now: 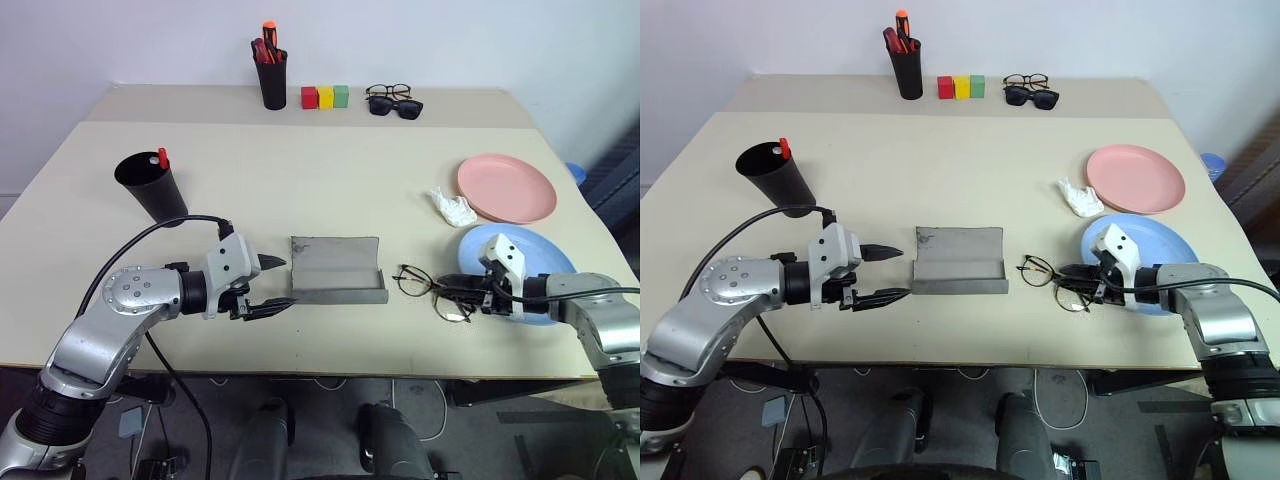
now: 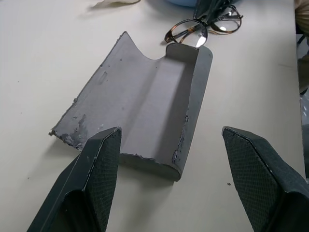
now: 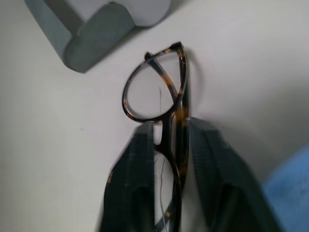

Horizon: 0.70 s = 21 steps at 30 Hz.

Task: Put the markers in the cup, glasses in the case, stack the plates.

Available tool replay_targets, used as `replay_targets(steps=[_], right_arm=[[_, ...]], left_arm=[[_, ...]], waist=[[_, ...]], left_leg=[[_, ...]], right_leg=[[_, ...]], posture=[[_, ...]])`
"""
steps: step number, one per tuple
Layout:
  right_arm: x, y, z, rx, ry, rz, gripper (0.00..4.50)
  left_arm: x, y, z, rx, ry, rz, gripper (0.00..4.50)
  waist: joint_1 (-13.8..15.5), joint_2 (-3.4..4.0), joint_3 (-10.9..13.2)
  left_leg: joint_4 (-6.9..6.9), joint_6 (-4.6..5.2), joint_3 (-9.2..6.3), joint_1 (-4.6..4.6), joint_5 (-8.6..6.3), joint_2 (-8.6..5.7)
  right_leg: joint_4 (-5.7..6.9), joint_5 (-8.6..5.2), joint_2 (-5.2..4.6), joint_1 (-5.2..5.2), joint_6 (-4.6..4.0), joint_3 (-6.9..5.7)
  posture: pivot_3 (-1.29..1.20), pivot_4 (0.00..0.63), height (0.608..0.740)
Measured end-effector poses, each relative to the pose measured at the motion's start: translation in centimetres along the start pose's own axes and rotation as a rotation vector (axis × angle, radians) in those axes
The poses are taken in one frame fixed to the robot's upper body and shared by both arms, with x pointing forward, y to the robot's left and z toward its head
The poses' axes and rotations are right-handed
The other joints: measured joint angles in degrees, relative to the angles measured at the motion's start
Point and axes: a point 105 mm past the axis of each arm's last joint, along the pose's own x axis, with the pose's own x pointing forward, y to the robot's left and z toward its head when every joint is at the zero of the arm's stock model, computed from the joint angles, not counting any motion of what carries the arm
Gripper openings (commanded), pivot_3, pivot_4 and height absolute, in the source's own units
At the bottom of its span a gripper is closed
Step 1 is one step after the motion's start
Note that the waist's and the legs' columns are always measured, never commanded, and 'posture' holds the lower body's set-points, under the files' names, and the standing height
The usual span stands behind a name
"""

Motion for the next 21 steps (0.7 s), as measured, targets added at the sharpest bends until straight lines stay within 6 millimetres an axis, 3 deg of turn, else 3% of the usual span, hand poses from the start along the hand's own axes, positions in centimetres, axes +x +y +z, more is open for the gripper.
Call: replay_targets(steps=[14, 17, 21], right_arm=[[0.11, 0.14, 0.0, -0.007, 0.004, 0.013, 0.84], [0.15, 0.29, 0.32, -0.006, 0.004, 0.016, 0.03], [0.21, 0.51, 0.86, -0.004, 0.004, 0.019, 0.01]], left_arm=[[-0.1, 0.09, -0.19, -0.004, 0.009, 0.012, 3.4], [-0.11, 0.12, -0.24, -0.006, 0.01, 0.017, 3.4], [-0.12, 0.12, -0.24, -0.006, 0.01, 0.018, 3.4]], waist=[[0.0, 0.0, 0.0], [0.0, 0.0, 0.0], [0.0, 0.0, 0.0]], left_leg=[[0.0, 0.0, 0.0, 0.0, 0.0, 0.0], [0.0, 0.0, -0.01, 0.0, 0.0, 0.0], [-0.01, 0.0, -0.01, 0.01, 0.0, 0.01]], right_leg=[[0.0, 0.0, 0.0, 0.0, 0.0, 0.0], [0.0, 0.0, 0.0, 0.0, 0.0, 0.0], [0.0, 0.0, 0.0, 0.0, 0.0, 0.0]], posture=[[0.0, 0.15, 0.74], [0.0, 0.15, 0.74], [0.0, 0.15, 0.74]])
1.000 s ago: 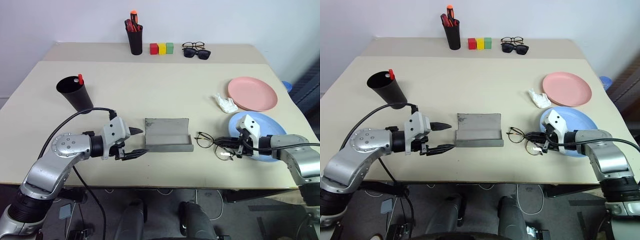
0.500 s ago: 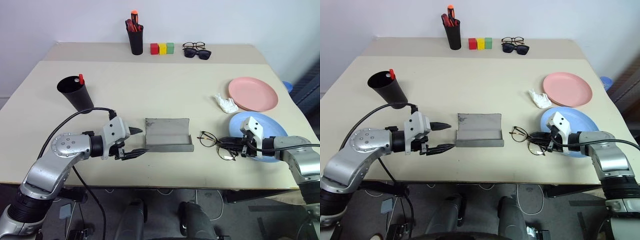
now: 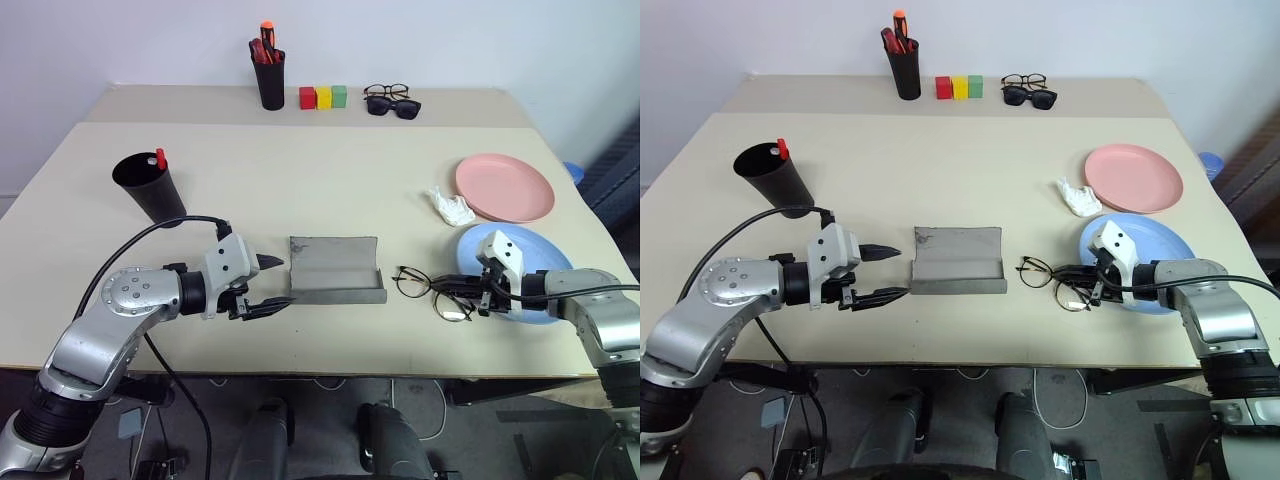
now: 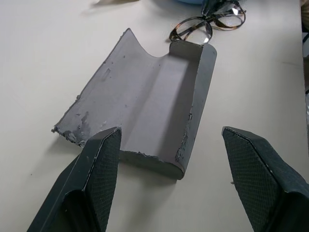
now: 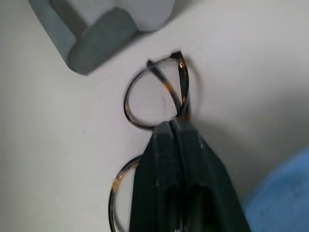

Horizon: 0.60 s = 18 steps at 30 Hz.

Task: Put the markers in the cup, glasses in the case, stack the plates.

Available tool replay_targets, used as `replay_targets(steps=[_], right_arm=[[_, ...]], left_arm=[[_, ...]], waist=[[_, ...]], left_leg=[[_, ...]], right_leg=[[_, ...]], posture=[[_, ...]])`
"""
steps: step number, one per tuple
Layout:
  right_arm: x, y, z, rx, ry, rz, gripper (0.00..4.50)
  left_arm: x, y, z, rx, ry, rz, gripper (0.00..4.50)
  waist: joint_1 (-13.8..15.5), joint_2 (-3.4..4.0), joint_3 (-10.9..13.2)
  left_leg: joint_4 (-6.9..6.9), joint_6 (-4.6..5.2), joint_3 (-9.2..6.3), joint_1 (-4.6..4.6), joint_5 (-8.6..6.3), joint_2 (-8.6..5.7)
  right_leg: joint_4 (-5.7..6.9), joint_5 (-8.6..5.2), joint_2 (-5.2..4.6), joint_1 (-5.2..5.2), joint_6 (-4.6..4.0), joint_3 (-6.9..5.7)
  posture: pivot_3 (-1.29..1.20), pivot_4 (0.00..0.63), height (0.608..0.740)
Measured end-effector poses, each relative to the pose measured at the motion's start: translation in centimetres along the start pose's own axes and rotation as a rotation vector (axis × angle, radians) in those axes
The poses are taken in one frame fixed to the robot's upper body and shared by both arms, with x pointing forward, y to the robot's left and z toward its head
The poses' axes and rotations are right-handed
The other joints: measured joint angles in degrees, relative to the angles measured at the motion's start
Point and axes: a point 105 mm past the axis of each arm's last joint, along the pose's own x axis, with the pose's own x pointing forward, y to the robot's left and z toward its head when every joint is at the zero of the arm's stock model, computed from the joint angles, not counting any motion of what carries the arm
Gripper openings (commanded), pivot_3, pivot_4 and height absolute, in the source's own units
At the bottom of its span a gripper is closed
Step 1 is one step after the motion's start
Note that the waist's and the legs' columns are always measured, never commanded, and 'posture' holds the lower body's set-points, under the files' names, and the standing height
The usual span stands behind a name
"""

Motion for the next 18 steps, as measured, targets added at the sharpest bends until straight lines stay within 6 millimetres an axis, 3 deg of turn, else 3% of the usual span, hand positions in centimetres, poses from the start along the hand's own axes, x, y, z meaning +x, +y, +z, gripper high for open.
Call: replay_targets(steps=[11, 18], right_arm=[[0.2, 0.9, 1.2, 0.009, 0.019, 0.013, 0.01], [-0.2, 1.1, 0.8, 0.026, 0.054, 0.029, 0.01]], left_arm=[[0.0, 0.0, 0.0, -0.002, 0.0, 0.003, 3.4], [0.0, 0.0, 0.0, -0.002, 0.0, 0.003, 3.4]], waist=[[0.0, 0.0, 0.0], [0.0, 0.0, 0.0]], left_leg=[[0.0, -0.01, 0.0, -0.01, 0.0, 0.0], [0.0, -0.01, 0.0, -0.01, -0.01, 0.0]], right_leg=[[0.0, 0.0, 0.0, -0.02, 0.0, 0.0], [-0.01, -0.01, -0.01, -0.02, 0.01, 0.0]], posture=[[0.0, 0.15, 0.74], [0.0, 0.15, 0.74]])
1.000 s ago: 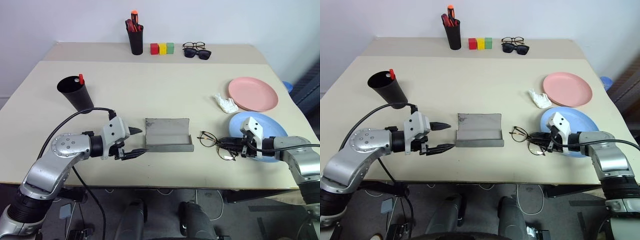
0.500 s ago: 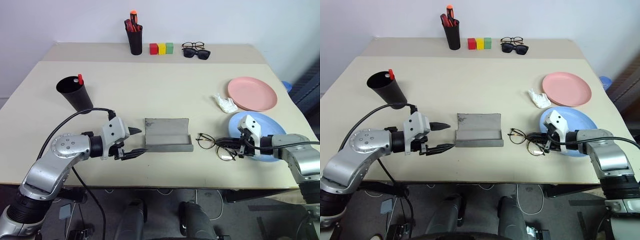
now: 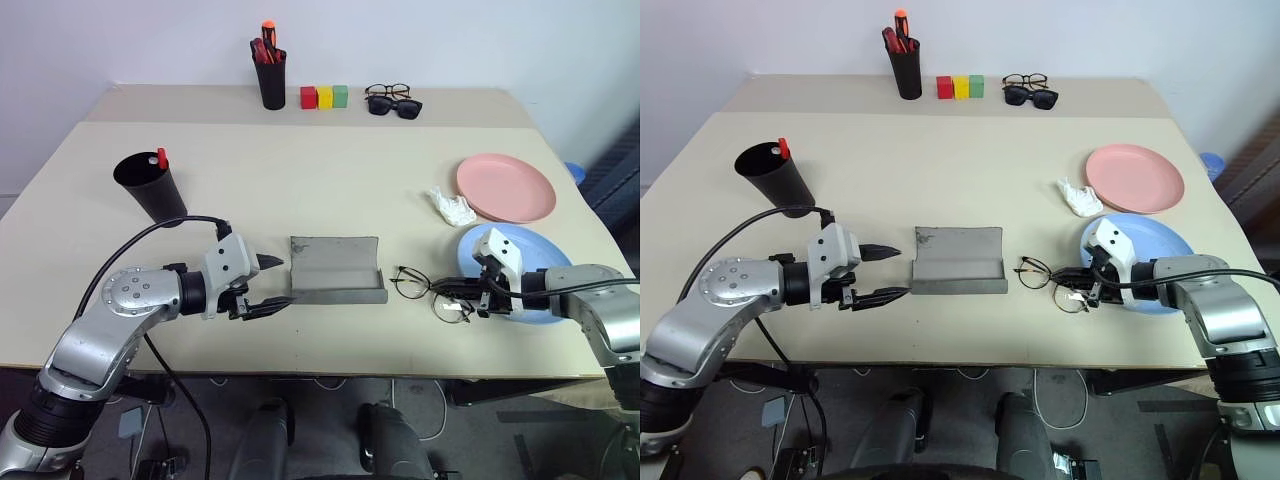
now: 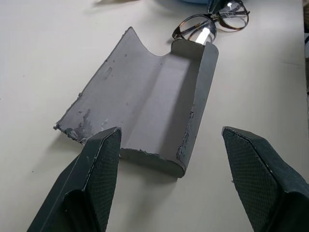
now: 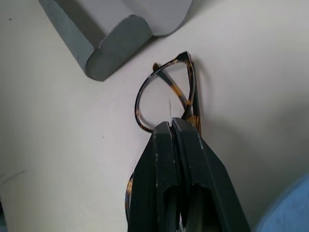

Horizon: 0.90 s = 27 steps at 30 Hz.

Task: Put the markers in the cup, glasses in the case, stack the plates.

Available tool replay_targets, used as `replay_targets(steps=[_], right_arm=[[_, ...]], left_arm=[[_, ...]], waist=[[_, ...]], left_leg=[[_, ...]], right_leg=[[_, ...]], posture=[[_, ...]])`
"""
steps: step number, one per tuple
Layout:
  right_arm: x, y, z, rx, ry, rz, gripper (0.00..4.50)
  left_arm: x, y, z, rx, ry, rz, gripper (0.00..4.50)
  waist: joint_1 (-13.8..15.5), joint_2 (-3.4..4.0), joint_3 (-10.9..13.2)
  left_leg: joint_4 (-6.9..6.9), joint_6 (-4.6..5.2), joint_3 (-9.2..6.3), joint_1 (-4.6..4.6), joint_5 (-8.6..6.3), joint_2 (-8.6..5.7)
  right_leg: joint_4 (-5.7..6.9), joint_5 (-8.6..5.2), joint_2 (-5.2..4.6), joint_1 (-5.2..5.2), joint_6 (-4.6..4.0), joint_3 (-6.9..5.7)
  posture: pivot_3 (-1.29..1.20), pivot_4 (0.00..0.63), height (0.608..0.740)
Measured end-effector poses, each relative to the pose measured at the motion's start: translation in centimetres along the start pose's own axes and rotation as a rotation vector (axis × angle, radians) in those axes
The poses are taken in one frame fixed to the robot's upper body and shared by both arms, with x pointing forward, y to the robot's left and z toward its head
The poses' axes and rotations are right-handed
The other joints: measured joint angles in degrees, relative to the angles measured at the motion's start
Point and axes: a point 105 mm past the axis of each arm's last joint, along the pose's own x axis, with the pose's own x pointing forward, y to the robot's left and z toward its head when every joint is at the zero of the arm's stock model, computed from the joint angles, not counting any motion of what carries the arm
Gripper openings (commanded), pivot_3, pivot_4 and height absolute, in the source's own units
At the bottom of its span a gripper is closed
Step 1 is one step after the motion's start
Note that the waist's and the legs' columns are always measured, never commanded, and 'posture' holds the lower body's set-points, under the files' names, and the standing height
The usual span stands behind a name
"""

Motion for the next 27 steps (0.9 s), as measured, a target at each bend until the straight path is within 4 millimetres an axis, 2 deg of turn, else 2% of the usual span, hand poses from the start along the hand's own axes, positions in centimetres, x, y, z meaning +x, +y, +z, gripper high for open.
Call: replay_targets(steps=[9, 12, 19, 20, 27], right_arm=[[-0.3, -0.9, -1.1, 0.018, 0.0, -0.003, 0.01], [-0.5, -1.1, -1.5, 0.022, -0.004, 0.009, 0.82], [-0.6, -0.9, -1.3, -0.006, -0.028, 0.045, 4.22], [-0.5, -0.9, -1.2, -0.012, -0.032, 0.042, 4.48], [-0.7, -1.6, -0.7, -0.009, -0.04, 0.017, 4.48]], left_arm=[[0.0, -0.1, 0.0, 0.0, 0.001, -0.002, 3.4], [0.0, -0.2, -0.1, -0.002, 0.003, -0.005, 3.4], [-0.2, -0.4, -0.3, -0.008, 0.013, -0.006, 3.4], [-0.2, -0.4, -0.4, -0.01, 0.014, -0.006, 3.4], [-0.2, -0.5, -0.4, -0.013, 0.012, -0.005, 3.4]], waist=[[0.0, 0.0, 0.0], [0.0, 0.0, 0.0], [0.0, -0.01, 0.0], [0.0, -0.01, 0.0], [0.0, -0.01, 0.0]], left_leg=[[0.0, 0.0, 0.0, 0.0, 0.0, 0.0], [0.0, 0.0, 0.0, 0.0, 0.0, 0.0], [0.01, 0.0, 0.0, 0.01, 0.0, 0.0], [0.01, 0.0, 0.0, 0.01, 0.0, 0.0], [0.01, 0.0, 0.0, 0.01, 0.0, 0.0]], right_leg=[[0.0, -0.01, 0.0, 0.0, 0.01, 0.0], [0.0, -0.01, 0.0, 0.0, 0.01, 0.0], [0.0, -0.01, 0.0, 0.02, 0.02, 0.0], [0.0, -0.01, 0.0, 0.02, 0.02, 0.0], [0.0, -0.01, 0.0, 0.01, 0.02, 0.0]], posture=[[0.0, 0.15, 0.74], [0.0, 0.15, 0.74], [0.0, 0.15, 0.74], [0.0, 0.15, 0.74], [0.0, 0.15, 0.74]])
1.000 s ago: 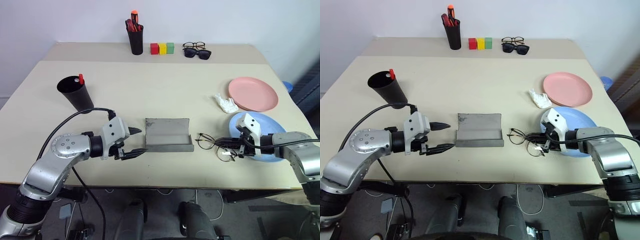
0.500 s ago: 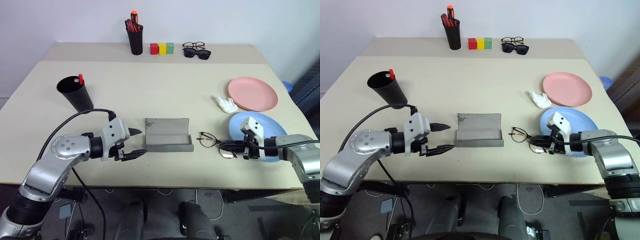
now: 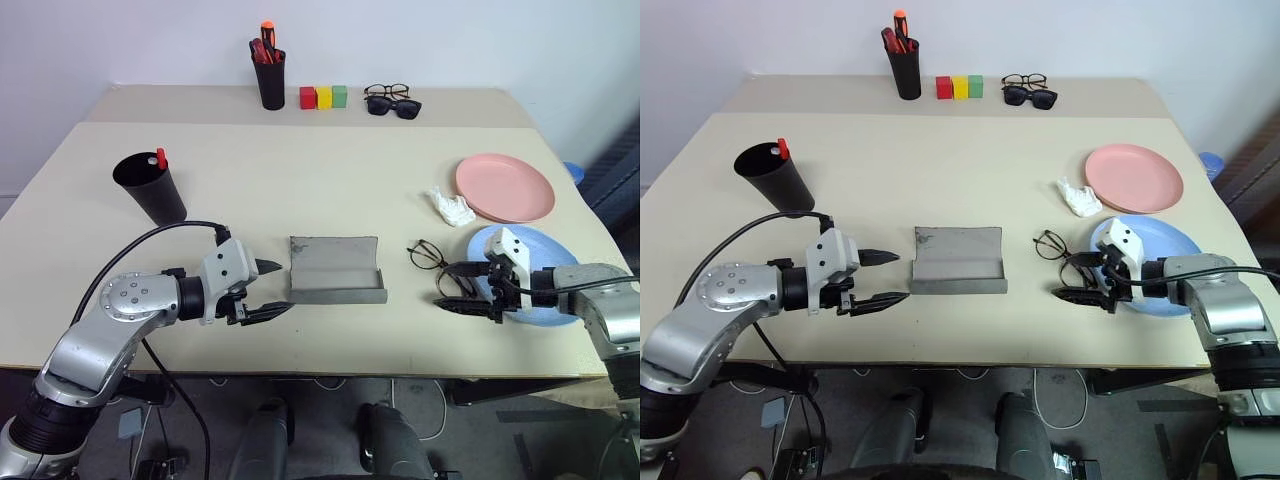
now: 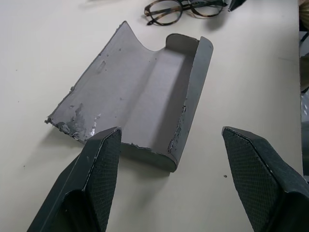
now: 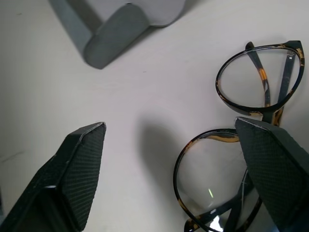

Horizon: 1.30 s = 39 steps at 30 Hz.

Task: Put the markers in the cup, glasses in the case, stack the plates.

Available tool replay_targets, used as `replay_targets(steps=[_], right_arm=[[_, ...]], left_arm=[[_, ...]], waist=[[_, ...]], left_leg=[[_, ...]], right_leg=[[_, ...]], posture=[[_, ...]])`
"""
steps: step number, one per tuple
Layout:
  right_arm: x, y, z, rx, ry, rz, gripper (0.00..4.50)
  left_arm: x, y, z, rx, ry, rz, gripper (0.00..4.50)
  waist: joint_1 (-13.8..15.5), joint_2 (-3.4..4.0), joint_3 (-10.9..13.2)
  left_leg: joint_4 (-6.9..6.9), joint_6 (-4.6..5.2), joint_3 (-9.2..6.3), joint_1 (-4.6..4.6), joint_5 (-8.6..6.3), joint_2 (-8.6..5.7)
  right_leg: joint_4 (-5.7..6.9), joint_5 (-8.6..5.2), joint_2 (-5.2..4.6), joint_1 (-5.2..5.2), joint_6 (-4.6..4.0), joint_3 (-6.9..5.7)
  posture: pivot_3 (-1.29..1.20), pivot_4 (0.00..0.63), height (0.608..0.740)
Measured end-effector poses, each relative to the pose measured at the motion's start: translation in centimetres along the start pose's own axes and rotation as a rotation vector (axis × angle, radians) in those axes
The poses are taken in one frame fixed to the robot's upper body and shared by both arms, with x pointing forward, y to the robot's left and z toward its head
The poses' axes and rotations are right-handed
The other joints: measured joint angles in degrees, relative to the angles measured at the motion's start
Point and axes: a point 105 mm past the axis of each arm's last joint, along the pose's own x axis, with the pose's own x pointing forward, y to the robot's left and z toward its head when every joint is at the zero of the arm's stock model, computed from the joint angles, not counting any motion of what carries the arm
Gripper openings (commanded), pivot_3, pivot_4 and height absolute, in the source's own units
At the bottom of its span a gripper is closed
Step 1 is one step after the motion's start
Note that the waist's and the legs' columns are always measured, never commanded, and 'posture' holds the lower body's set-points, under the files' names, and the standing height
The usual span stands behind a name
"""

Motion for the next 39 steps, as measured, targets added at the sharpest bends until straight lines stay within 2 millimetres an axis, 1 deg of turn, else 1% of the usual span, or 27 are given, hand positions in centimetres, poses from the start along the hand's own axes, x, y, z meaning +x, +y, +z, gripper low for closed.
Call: replay_targets(steps=[11, 23, 27, 29, 34, 39], right_arm=[[0.0, -0.3, 0.7, 0.066, -0.018, 0.014, 4.48], [0.0, -0.8, 2.9, 0.079, -0.06, 0.001, 4.48], [0.0, -1.3, 2.9, 0.074, -0.061, -0.028, 4.48], [-0.2, -1.9, 2.9, 0.069, -0.058, -0.06, 4.48], [-0.6, -2.9, 1.6, 0.093, -0.03, -0.103, 4.48], [-1.0, -3.8, 1.5, 0.085, -0.023, -0.121, 4.48]], left_arm=[[-0.1, 0.1, 0.0, 0.003, 0.006, 0.003, 3.4], [-0.1, 0.2, -0.1, -0.006, 0.013, 0.016, 3.4], [-0.1, 0.2, -0.1, -0.004, 0.012, 0.019, 3.4], [-0.1, 0.2, 0.0, -0.001, 0.011, 0.018, 3.4], [-0.1, 0.1, 0.1, 0.002, 0.009, 0.019, 3.4], [-0.1, 0.1, 0.1, 0.003, 0.008, 0.019, 3.4]], waist=[[0.0, 0.01, 0.0], [0.0, 0.02, 0.0], [0.0, 0.02, 0.0], [0.0, 0.02, 0.0], [0.0, 0.02, 0.0], [-0.2, 0.03, 0.0]], left_leg=[[-0.01, 0.0, 0.0, -0.01, 0.0, 0.0], [-0.02, 0.0, 0.0, -0.01, 0.0, 0.0], [-0.02, 0.0, 0.01, -0.02, 0.0, 0.0], [-0.02, 0.0, 0.02, -0.02, 0.0, 0.0], [-0.03, 0.0, 0.02, -0.02, 0.0, -0.01], [-0.03, 0.0, 0.02, -0.01, 0.0, 0.0]], right_leg=[[0.0, 0.0, 0.0, -0.01, 0.0, 0.0], [0.0, 0.01, 0.0, -0.03, -0.01, 0.0], [0.0, 0.02, 0.0, -0.03, -0.03, 0.0], [0.0, 0.02, 0.0, -0.03, -0.03, 0.0], [0.0, 0.02, 0.0, -0.03, -0.04, 0.0], [0.0, 0.02, 0.01, -0.04, -0.03, 0.0]], posture=[[0.0, 0.15, 0.74], [0.0, 0.15, 0.74], [0.0, 0.15, 0.74], [0.0, 0.15, 0.74], [0.0, 0.15, 0.74], [0.0, 0.15, 0.74]])
